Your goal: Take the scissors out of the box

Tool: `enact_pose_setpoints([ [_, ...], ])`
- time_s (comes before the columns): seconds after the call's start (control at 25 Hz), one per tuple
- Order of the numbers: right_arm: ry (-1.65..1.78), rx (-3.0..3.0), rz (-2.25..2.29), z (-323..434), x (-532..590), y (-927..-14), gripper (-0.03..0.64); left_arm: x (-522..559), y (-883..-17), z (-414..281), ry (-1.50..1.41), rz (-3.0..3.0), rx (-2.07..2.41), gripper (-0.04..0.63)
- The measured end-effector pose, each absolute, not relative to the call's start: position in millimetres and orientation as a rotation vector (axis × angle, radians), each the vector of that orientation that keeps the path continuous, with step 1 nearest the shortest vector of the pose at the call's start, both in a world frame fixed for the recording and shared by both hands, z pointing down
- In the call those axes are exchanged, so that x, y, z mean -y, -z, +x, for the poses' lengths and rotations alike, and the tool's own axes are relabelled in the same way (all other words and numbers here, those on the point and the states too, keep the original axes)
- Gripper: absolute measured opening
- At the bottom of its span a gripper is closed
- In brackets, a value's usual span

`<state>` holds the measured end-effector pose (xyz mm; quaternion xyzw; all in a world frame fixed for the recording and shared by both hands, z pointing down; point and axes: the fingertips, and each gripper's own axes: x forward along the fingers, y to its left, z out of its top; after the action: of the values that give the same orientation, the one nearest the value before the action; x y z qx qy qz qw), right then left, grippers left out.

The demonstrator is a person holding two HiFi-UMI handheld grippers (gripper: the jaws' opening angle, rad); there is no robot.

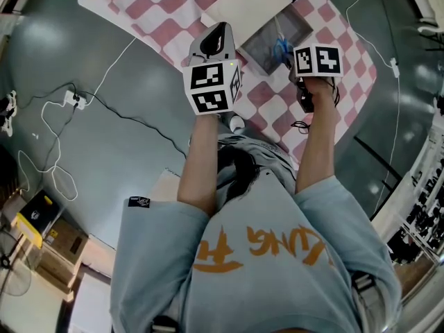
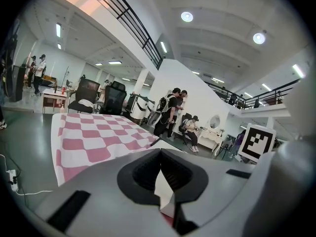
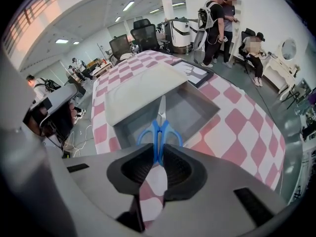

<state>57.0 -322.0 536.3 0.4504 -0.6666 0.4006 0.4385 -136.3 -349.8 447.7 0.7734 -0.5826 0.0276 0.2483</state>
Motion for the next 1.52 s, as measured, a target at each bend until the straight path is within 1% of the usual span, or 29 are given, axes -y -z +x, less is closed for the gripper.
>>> enact_pose_setpoints([
  [0.28,-0.976,1.697,1.122,72.9,310.0,-531.2,0.063,335.2,-442.5,-116.0,-0.088,2.121,1.603,0.017],
  [0.72,-0.802,1.969,1.160,82.7,297.1,-484.3,0.063,288.7,-413.7,-89.9,-0.110,2.130,1.722,0.017],
  [0.92,-0.730,2.088,1.186,93.2,283.4,-455.7,0.063,256.4,-392.9,-79.5,-0.109,2.128,1.796,0.017],
  [1.28,-0.558,2.341,1.203,89.4,274.2,-403.3,0.063,224.3,-355.8,-76.4,-0.077,2.137,1.936,0.017],
  [1.52,-0.446,2.506,1.218,88.7,263.6,-347.9,0.063,205.1,-316.8,-75.2,-0.026,2.141,2.041,0.017],
])
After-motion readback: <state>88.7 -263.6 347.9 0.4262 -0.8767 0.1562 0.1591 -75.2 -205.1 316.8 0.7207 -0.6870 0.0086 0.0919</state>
